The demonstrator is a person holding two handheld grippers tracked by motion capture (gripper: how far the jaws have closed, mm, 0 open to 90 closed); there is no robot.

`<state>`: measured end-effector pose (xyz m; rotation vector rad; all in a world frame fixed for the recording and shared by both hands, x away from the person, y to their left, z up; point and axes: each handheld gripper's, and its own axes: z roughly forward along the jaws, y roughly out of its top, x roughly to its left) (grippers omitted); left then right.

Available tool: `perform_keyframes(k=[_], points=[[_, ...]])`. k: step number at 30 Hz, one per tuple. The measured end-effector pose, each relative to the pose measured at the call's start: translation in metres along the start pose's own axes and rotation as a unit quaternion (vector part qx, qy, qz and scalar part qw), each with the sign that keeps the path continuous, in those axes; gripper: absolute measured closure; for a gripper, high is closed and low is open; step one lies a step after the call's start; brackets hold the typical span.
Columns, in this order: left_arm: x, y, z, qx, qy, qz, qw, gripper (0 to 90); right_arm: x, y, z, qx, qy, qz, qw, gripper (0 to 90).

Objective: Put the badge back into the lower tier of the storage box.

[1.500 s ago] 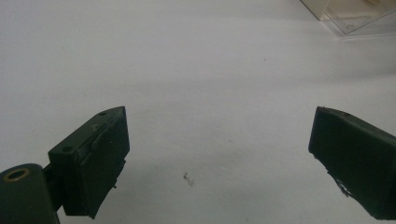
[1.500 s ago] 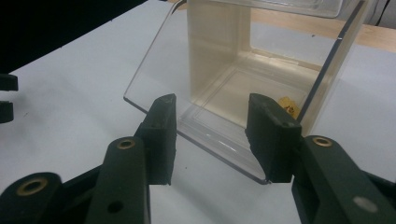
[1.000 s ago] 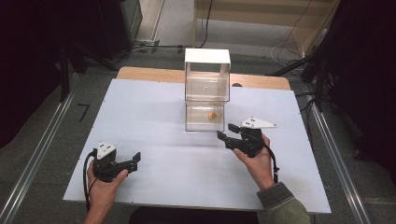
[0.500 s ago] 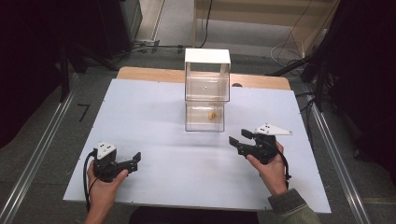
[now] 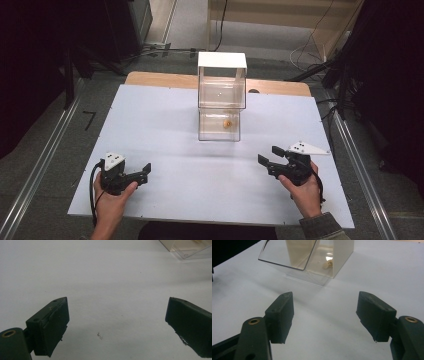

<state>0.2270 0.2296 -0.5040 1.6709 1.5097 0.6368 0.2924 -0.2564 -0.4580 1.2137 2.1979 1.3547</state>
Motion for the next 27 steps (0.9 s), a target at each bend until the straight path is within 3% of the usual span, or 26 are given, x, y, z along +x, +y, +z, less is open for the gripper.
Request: perform_keyframes(k=[11,27], points=[[0.000,0.000,0.000,0.000,0.000,-0.002,1.0000,5.7,-0.013,-0.011,-0.020,-0.005,-0.018,0.013,0.9998,27.2],[0.006,0.000,0.002,0.010,0.014,-0.007,0.9998,5.6,-0.045,-0.032,-0.055,-0.014,-0.069,0.049,0.9963,26.3]])
